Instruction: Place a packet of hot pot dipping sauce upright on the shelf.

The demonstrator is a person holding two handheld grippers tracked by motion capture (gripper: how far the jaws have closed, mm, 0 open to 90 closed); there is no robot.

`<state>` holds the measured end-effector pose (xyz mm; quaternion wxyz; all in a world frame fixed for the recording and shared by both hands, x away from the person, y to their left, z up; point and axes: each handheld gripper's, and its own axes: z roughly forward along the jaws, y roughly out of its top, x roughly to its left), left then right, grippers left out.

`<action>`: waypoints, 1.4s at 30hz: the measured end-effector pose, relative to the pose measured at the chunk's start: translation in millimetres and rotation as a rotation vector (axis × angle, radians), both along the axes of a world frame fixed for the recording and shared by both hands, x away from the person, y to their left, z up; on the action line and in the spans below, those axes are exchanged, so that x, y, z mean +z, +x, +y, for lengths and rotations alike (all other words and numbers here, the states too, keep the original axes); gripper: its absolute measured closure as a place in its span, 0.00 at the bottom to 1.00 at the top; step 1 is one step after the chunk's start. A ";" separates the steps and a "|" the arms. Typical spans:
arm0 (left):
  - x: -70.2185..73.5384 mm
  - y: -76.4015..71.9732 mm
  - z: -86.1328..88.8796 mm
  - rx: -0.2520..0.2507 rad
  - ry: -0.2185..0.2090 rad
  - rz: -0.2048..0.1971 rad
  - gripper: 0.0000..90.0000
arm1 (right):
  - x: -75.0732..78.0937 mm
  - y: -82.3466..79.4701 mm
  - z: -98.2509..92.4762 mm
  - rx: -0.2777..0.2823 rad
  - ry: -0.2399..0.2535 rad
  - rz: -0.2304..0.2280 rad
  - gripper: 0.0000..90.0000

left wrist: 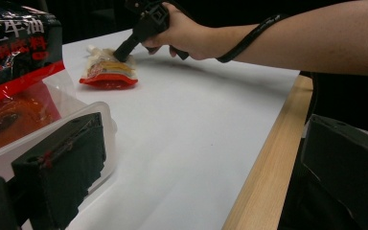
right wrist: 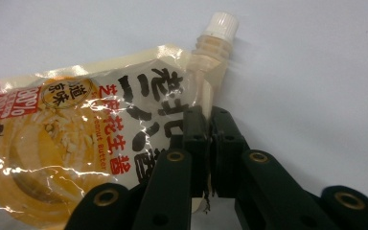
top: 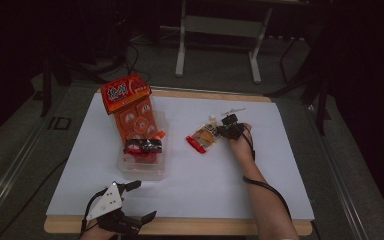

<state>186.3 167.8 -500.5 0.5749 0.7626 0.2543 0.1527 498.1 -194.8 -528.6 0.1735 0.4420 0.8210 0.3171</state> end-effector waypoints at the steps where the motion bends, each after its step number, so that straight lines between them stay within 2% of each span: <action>1: -0.1 0.0 0.1 0.000 -0.003 0.001 0.02 | 0.3 -0.6 0.9 -0.001 -0.006 -0.001 0.98; 6: -0.1 0.1 0.2 0.000 -0.004 0.000 0.02 | 3.0 -3.4 1.0 0.001 -0.008 -0.006 0.99; 11: -0.2 1.0 -0.8 0.001 -0.008 -0.001 0.02 | 16.9 -9.5 -0.1 0.019 -0.008 -0.030 0.99; 18: -0.1 1.2 -2.4 -0.005 -0.017 -0.005 0.02 | 38.0 -20.1 -1.1 0.040 0.046 -0.076 0.99; 24: 0.5 2.2 -2.1 -0.007 -0.028 -0.030 0.02 | 60.8 -31.6 4.3 0.085 0.089 -0.119 1.00; 28: 1.0 2.7 -2.4 -0.018 -0.040 -0.032 0.02 | 73.0 -39.5 10.2 0.113 0.121 -0.144 1.00; 33: 1.3 4.0 -4.6 -0.035 -0.047 -0.031 0.02 | 85.2 -50.8 18.2 0.152 0.143 -0.171 1.00; 36: 1.7 5.0 -5.9 -0.047 -0.066 -0.030 0.02 | 91.4 -57.6 19.3 0.181 0.163 -0.191 1.00; 42: 3.8 5.9 -9.9 -0.064 -0.065 -0.037 0.02 | 99.2 -67.2 17.1 0.206 0.180 -0.203 1.00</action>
